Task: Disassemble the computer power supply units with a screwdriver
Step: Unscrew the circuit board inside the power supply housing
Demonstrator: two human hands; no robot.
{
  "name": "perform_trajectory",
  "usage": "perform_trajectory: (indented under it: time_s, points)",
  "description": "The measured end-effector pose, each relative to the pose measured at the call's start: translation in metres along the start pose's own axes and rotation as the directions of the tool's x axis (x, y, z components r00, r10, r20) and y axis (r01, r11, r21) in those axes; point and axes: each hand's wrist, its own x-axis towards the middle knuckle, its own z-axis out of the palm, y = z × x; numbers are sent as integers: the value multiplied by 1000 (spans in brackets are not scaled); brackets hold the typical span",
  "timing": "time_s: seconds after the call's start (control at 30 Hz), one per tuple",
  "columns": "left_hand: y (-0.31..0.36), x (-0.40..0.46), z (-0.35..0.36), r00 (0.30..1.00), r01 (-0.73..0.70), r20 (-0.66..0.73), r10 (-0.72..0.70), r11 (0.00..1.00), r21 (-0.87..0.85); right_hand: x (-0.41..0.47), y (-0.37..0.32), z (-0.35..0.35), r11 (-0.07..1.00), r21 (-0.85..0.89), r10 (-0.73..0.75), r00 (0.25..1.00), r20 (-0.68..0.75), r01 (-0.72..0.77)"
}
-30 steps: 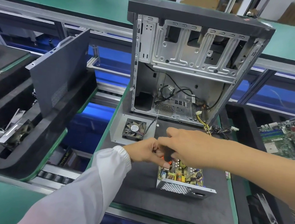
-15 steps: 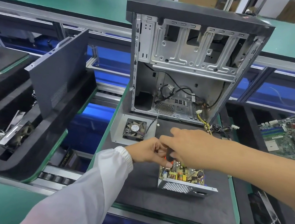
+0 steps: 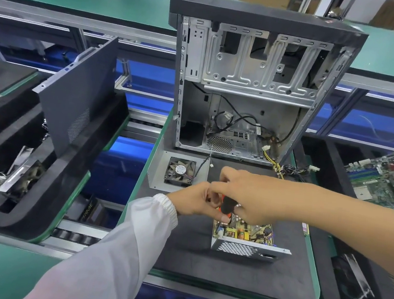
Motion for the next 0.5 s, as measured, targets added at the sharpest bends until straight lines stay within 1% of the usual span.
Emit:
perform_trajectory:
  time_s: [0.03, 0.07, 0.1, 0.17, 0.2, 0.23, 0.27, 0.3, 0.37, 0.4, 0.43, 0.47, 0.5]
  points:
    - [0, 1, 1, 1000, -2, -22, 2, 1000, -11, 0, 1, -1, 998, 62, -8, 1000, 5, 7]
    - [0, 1, 1, 1000, -16, -16, 16, 1000, 3, 0, 0, -1, 996, 84, 8, 1000, -26, -5]
    - [1, 0, 1, 1000, -19, 11, 19, 1000, -2, 1, -2, 0, 997, 62, 57, 996, -73, -52]
    - [1, 0, 0, 1000, -19, 23, 18, 997, 71, 4, -4, 1, 984, -48, 160, 965, -207, -173]
    - [1, 0, -1, 999, -26, 32, 23, 997, 78, 6, -5, 2, 973, -90, 182, 949, -256, -211]
    - [2, -1, -1, 999, -14, 43, 11, 998, 68, 7, -5, 3, 966, -123, 188, 946, -266, -226]
    - [1, -1, -2, 999, -9, 48, 7, 999, 49, 7, -4, 3, 967, -146, 169, 952, -254, -211]
    - [1, -2, -1, 999, -12, 34, 11, 999, 32, 6, -3, 2, 974, -150, 138, 969, -204, -171]
    - [-1, -1, -1, 1000, -15, 1, 15, 999, 31, 4, -1, 0, 996, -70, 53, 998, -46, -56]
    - [-1, -1, 0, 1000, -26, -1, 26, 999, 22, 3, 0, -2, 1000, 1, 18, 1000, -2, -18]
    - [-2, 0, 1, 999, -44, 6, 44, 999, 27, 4, 0, -3, 999, 50, 13, 1000, -6, -13]
    - [-3, 0, 1, 998, -66, 24, 65, 997, 48, 5, -1, -2, 998, 47, 33, 997, -63, -31]
    - [-3, 0, 1, 997, -69, 34, 67, 995, 67, 7, -4, -1, 997, -1, 76, 990, -123, -77]
